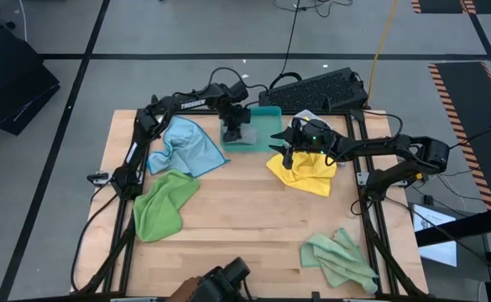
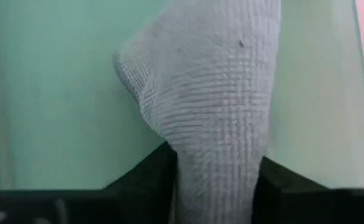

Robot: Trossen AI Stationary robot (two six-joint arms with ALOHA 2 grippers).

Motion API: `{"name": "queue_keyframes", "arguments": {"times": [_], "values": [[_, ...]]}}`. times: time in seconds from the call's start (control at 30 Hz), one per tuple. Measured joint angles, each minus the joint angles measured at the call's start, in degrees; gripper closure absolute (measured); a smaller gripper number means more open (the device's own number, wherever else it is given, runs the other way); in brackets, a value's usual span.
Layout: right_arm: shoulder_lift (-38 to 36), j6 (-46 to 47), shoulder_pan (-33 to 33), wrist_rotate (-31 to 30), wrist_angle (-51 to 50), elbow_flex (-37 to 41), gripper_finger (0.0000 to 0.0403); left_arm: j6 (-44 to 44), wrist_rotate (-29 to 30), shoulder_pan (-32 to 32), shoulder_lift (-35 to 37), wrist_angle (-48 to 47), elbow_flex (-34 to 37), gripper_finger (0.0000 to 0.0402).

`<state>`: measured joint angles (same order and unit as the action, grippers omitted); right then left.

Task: Fold microfiber towels
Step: Put the folded dark gray microfiber towel into the green bin

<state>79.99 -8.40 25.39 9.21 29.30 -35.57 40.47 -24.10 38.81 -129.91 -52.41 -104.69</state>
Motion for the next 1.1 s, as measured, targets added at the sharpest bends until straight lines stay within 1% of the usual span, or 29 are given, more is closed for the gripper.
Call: {"name": "queue_keyframes", "arguments": {"times": [0.1, 0.23, 0.33, 0.47, 0.63, 0.7, 0.87, 1.1], "values": [[0.0, 0.0, 0.0, 0.02, 0.0, 0.0, 0.0238, -0.88, 0.7, 0.08, 0.21, 1.13, -0.01, 0.021], [0.0, 0.01, 0.0, 0.02, -0.66, 0.0, 0.0238, -1.66, 7.69, 0.07, 0.84, 3.82, -0.01, 0.0167], [0.02, 0.13, 0.0, 0.05, -1.66, 0.0, 0.0238, -1.63, 11.61, -0.21, 1.28, 5.2, -0.01, 0.0148], [0.02, 0.13, 0.0, 0.09, -2.62, 0.0, 0.0238, -1.55, 12.16, -0.26, 2.97, 5.08, -0.01, 0.0136], [0.02, 0.14, 0.0, 0.34, -2.74, 0.0, 0.0238, -1.66, 12.66, -0.3, 4.98, 6.19, -0.01, 0.0141], [0.02, 0.11, 0.0, 0.44, -2.74, 0.0, 0.0238, -2.18, 13.37, -0.26, 5.62, 8.44, -0.04, 0.0149], [0.02, 0.07, 0.0, 0.82, -2.71, 0.0, 0.0238, -1.93, 20.62, -0.26, 5.2, 11.67, -0.08, 0.0177], [0.02, 0.13, 0.0, 1.55, -2.84, 0.0, 0.0238, -1.38, 21.34, -0.75, 4.74, 14.69, 0.63, 0.0212]]}}
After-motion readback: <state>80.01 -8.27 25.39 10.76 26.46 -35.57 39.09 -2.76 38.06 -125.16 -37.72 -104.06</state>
